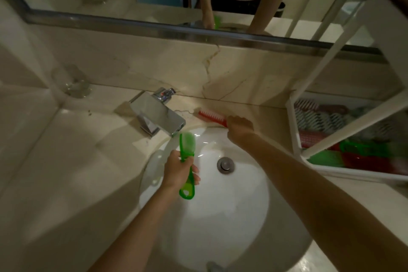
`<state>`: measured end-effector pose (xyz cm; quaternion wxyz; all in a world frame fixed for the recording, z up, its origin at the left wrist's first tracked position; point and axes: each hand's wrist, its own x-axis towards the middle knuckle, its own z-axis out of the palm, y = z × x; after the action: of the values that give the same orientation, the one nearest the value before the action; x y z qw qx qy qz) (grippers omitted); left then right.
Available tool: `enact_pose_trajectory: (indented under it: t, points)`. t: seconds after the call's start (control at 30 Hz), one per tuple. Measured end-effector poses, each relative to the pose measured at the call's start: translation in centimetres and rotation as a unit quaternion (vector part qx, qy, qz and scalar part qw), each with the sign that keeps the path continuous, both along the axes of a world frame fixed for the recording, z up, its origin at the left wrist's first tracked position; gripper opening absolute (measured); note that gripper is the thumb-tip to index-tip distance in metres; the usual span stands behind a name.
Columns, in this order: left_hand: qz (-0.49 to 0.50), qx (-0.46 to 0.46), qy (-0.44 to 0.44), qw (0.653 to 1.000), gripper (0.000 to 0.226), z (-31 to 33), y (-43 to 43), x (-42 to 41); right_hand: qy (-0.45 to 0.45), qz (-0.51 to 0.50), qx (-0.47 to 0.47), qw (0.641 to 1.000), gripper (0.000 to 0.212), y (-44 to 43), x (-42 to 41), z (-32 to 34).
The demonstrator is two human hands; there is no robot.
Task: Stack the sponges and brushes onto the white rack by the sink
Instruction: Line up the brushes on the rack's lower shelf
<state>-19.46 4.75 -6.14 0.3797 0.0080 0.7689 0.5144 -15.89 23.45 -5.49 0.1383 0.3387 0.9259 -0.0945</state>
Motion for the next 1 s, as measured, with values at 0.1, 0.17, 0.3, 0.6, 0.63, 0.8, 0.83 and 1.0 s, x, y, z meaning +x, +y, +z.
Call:
enact_pose_trajectory:
  t: [0.1,0.17,0.3,0.6,0.63,0.8,0.83,1.0]
  points:
    - [-0.023,-0.009,0.016,1.0,0.016,0.4,-0.5,0.3,0.037,-0.053,-0.065,0.996,0.038,-1.9,3.0,0.5]
    - [-0.047,-0.022,0.037,0.998,0.013,1.2,-0.8,1.0,0.037,-0.078,-0.105,0.991,0.035,-3.1,5.7,1.0]
    - [-0.109,-0.022,0.066,0.992,0.017,2.9,-1.8,3.2,0.049,-0.142,-0.141,0.979,0.03,-5.0,12.4,2.2]
    - [-0.305,-0.012,0.068,0.95,0.02,3.8,-0.1,11.2,0.078,-0.243,-0.125,0.959,0.029,-6.4,26.9,4.8]
    - [-0.335,-0.016,0.084,0.938,0.023,4.0,0.6,12.3,0.085,-0.255,-0.122,0.955,0.027,-6.3,28.2,5.0]
    - [-0.407,-0.012,0.113,0.906,0.019,5.6,4.6,17.1,0.138,-0.302,-0.109,0.937,0.024,-5.0,32.9,5.9]
    - [-0.415,-0.009,0.116,0.902,0.018,6.0,5.5,18.0,0.148,-0.309,-0.11,0.933,0.024,-4.6,33.6,6.0]
    - [-0.449,0.006,0.174,0.877,0.012,8.4,10.4,21.5,0.217,-0.353,-0.099,0.905,0.022,-1.3,36.0,7.4]
